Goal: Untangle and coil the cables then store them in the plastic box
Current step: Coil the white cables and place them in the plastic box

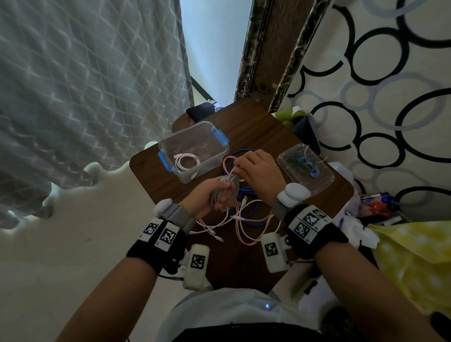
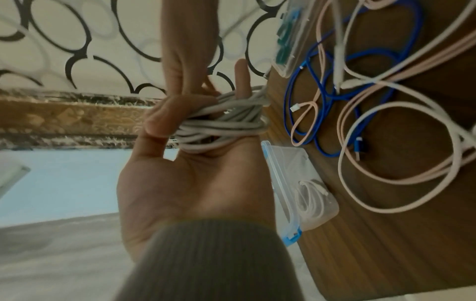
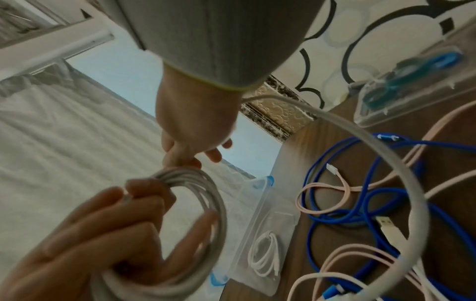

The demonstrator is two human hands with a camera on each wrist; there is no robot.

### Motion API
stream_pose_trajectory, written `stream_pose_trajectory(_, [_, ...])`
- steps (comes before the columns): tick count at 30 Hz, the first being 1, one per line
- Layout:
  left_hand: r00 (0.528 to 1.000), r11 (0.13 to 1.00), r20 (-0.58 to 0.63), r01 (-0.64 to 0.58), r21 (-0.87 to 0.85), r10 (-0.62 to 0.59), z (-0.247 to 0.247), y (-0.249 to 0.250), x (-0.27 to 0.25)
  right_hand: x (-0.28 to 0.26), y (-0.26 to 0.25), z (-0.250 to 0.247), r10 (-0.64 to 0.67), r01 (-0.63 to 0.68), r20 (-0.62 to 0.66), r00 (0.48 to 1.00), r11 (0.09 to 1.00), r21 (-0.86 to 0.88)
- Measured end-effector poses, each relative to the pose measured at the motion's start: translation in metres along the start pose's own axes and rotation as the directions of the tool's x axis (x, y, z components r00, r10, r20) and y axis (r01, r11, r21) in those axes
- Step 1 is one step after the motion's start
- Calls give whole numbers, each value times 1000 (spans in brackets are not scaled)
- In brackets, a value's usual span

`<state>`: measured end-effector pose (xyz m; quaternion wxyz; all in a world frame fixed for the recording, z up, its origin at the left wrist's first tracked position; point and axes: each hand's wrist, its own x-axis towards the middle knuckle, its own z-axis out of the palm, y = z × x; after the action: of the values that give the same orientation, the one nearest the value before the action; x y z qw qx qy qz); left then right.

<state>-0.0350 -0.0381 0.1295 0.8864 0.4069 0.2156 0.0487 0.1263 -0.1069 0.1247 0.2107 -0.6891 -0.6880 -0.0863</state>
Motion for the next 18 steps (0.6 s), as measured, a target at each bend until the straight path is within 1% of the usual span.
stream_pose_trajectory(1, [1000, 999, 16, -15, -40, 16, 1, 2, 0, 0, -1, 1, 87, -98, 81, 993, 985, 141])
stream_pose_trajectory(3, [999, 993, 32, -41, -111, 45, 1, 4, 0, 1, -4, 4, 214, -285, 217, 952, 880, 380])
stream_pose_trajectory(4, [998, 989, 28, -53, -137, 57, -1, 4, 0, 0, -5, 9, 247, -339, 250, 936, 823, 456])
stream_pose_trajectory(6, [996, 979, 12, -80, -188, 84, -7, 4, -1, -1, -8, 14, 289, -415, 307, 907, 737, 533])
stream_pose_trajectory(9, [990, 955, -6, -141, -262, 144, -11, 8, -1, -7, -15, 18, 297, -534, 470, 832, 661, 528])
stream_pose_trajectory(10, [987, 950, -16, -157, -269, 159, -10, 9, 0, -10, -18, 21, 285, -556, 513, 810, 652, 515])
stream_pose_trajectory(13, [983, 948, -53, -182, -260, 174, -8, 11, 6, -16, -31, 27, 259, -559, 563, 785, 690, 461])
stream_pose_trajectory(14, [981, 948, -67, -195, -250, 184, -8, 11, 7, -16, -34, 30, 260, -567, 581, 771, 696, 440])
stream_pose_trajectory(15, [976, 945, -92, -215, -245, 198, -9, 11, 8, -16, -38, 30, 259, -582, 615, 745, 702, 410])
stream_pose_trajectory(17, [959, 932, -178, -262, -251, 222, -12, 10, 11, -17, -44, 30, 236, -584, 661, 712, 722, 371])
stream_pose_trajectory(18, [945, 927, -227, -288, -241, 235, -13, 10, 12, -18, -46, 29, 222, -578, 671, 708, 728, 368])
